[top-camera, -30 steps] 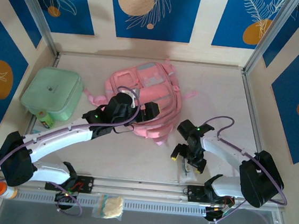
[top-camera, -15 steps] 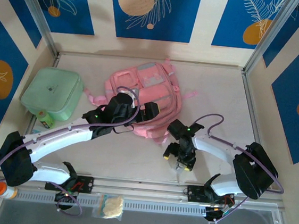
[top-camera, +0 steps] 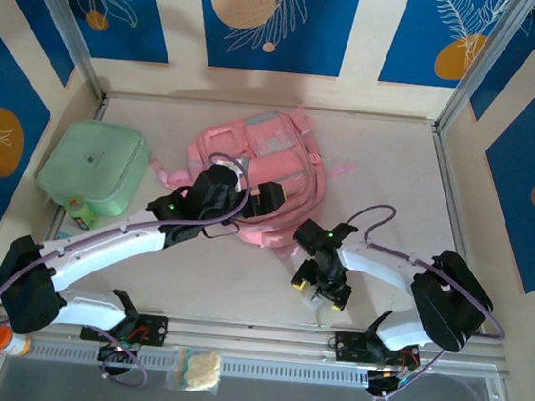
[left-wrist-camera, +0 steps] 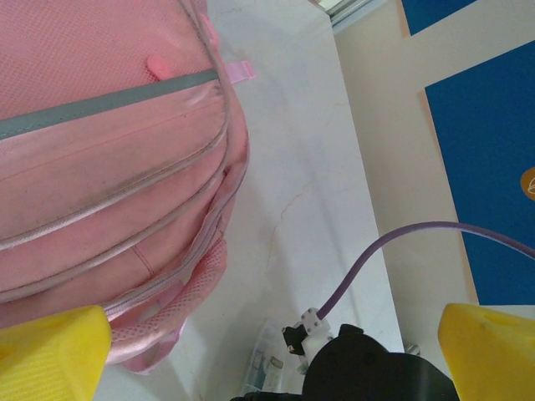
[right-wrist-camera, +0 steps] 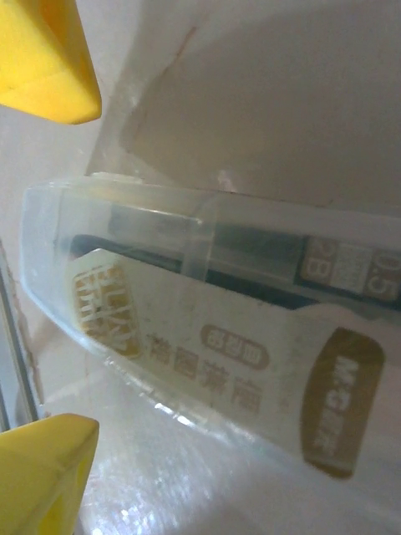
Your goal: Pack the student bag
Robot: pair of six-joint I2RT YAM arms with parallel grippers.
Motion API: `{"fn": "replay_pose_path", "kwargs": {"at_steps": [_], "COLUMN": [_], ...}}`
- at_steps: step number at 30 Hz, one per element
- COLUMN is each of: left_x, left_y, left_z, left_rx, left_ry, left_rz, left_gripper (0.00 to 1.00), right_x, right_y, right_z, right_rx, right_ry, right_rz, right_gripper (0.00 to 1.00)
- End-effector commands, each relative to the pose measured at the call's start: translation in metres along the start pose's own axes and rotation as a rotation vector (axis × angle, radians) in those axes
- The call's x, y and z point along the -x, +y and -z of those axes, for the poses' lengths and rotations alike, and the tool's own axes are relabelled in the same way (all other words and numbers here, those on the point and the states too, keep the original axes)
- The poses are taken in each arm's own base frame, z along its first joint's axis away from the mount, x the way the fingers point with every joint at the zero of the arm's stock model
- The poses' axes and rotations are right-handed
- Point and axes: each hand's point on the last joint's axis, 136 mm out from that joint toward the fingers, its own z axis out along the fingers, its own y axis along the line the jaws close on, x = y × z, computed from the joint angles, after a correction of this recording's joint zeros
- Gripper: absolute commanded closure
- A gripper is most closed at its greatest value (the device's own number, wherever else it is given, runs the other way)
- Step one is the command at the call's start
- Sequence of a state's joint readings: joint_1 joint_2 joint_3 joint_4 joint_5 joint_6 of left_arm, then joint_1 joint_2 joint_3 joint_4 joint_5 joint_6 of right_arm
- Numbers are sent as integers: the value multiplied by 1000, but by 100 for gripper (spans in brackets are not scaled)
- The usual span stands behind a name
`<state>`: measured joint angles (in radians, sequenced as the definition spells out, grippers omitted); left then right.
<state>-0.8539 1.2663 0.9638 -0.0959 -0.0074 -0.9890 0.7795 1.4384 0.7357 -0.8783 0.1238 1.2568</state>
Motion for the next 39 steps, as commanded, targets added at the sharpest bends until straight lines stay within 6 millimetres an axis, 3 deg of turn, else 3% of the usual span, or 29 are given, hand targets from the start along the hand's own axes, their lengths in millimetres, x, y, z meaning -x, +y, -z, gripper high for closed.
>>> {"fn": "replay_pose_path", "kwargs": {"at_steps": [1,16,20,26,30,33,39], "left_x": [4,5,4,0,8,18,14], "left_y": [-6,-11,-13,0,8,25,57], "left_z": [6,-1,-1,-2,3,2,-31], "left_rx": [-6,-4,-5,43,92,156,227], "left_ry": [-21,0,4,15,8,19,150], "left_rz": [-25,-36,-41,-75,-247,-423,-839], "left_gripper": [1,0,1,1,1,1,1], "right_x": [-1,5,5,10,15,20,34], "right_y": [5,7,9,13,13,13,8], "right_z": [-12,-14,-15,-5,4,17,44], "right_rx": [-7,17,25,49,90,127,228], "right_ry": [18,2,13,-18,-34,-67,-110], "right_rz": [-42,-18,-6,34,40,54,62], "right_gripper": [15,48,52,59,63,63,64]}}
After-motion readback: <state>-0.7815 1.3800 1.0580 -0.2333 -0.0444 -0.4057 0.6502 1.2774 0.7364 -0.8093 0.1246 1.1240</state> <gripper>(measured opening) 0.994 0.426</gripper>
